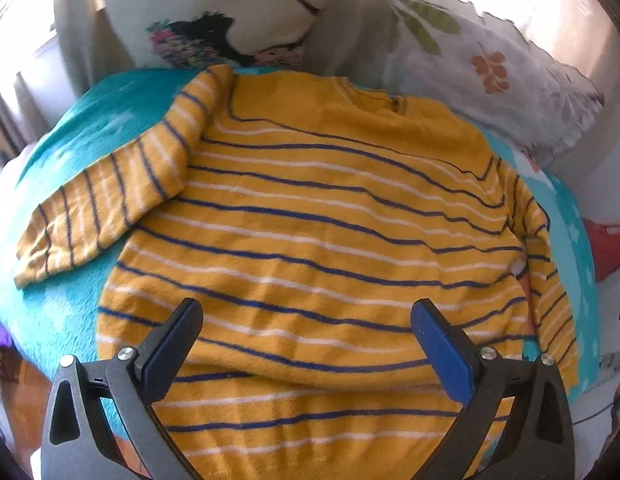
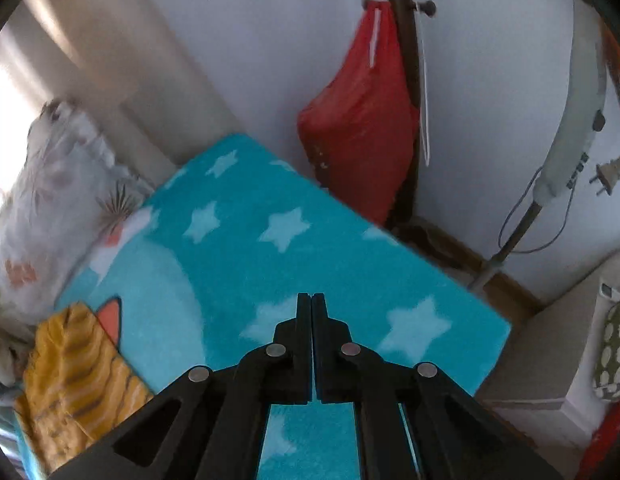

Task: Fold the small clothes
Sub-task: 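Grasp the sweater sleeve cuff nearest the right gripper with the right gripper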

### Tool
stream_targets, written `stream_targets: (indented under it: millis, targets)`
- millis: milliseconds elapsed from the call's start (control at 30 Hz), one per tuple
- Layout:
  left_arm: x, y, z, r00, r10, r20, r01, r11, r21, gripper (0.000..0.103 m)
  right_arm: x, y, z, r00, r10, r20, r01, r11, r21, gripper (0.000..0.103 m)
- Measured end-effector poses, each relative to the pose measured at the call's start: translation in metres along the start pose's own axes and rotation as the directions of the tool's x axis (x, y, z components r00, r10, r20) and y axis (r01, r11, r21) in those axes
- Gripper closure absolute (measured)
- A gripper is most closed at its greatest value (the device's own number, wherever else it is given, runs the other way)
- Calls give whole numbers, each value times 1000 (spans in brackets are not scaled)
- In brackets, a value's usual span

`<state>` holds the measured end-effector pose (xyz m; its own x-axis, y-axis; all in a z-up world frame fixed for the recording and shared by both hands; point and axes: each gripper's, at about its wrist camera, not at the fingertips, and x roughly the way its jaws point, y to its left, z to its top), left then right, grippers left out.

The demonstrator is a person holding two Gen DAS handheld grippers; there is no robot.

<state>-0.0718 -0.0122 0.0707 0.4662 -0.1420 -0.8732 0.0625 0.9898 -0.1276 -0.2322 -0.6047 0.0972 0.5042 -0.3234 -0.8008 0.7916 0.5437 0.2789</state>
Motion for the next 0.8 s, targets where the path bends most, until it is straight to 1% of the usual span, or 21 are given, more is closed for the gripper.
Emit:
stream_targets:
  millis: [33,67,100,133,167,200,233,300,333,400,433,500,533,600,633,667,700,733,767,800]
  targets:
    - [-1,2,-1,1000,1,0,-1,1000,-7,0,-3,-3,3,998,62,-24,-62,998,15,99]
    - [-2,5,-3,1000,3,-1,-3,1000,-14,0,-6,-2,2,990,128,-57,-127,992,18,95]
    - [-2,6,-5,1000,5,-4,-5,1000,-20,0,-7,3,-5,978,181,-99,-181,983,10,88]
    - [-2,8,-6,1000,5,-6,-6,1000,-23,0,-7,8,-16,957,245,-156,-248,969,2,67]
    - [-2,8,-7,1000,6,-10,-6,1000,-23,0,-5,13,-29,935,289,-205,-296,955,-3,50]
    - [-1,7,-7,1000,6,-15,-6,1000,-22,0,-3,19,-43,920,308,-243,-320,947,-14,48]
    - [1,6,-8,1000,5,-20,-5,1000,-19,0,-1,23,-54,917,303,-259,-321,947,-29,48]
    - [2,3,-8,1000,-3,-19,3,1000,-15,0,7,31,-74,924,261,-280,-292,953,-77,47]
    - [1,3,-7,1000,-13,-5,13,1000,-17,0,14,35,-82,925,237,-297,-275,957,-91,47]
    - [-2,4,0,999,-19,35,20,999,-28,0,22,42,-94,917,232,-325,-281,953,-114,46]
    - [-2,5,3,999,-11,51,13,999,-33,0,24,47,-100,915,223,-337,-283,949,-141,44]
    - [-4,10,13,996,11,87,-6,999,-52,0,24,62,-117,919,183,-350,-270,937,-221,39]
    - [-5,15,18,994,22,106,-15,998,-69,0,23,67,-125,925,158,-345,-256,931,-262,37]
    - [-9,28,33,989,53,140,-38,993,-111,0,23,76,-137,939,108,-326,-219,920,-324,37]
    - [-12,38,42,984,72,160,-49,989,-141,0,23,80,-142,944,85,-318,-202,913,-353,43]
    - [-17,50,50,978,94,184,-61,982,-179,0,21,83,-146,946,72,-316,-195,906,-375,68]
    - [-24,65,57,971,119,209,-71,972,-226,0,19,83,-147,942,75,-326,-204,902,-381,83]
    - [-30,79,62,965,134,225,-74,964,-257,0,19,82,-146,931,92,-354,-230,900,-370,92]
    - [-37,94,67,958,156,239,-84,955,-286,0,19,79,-144,917,119,-381,-259,904,-341,92]
    - [-43,108,70,951,185,248,-104,946,-306,0,18,76,-140,913,131,-386,-266,908,-323,92]
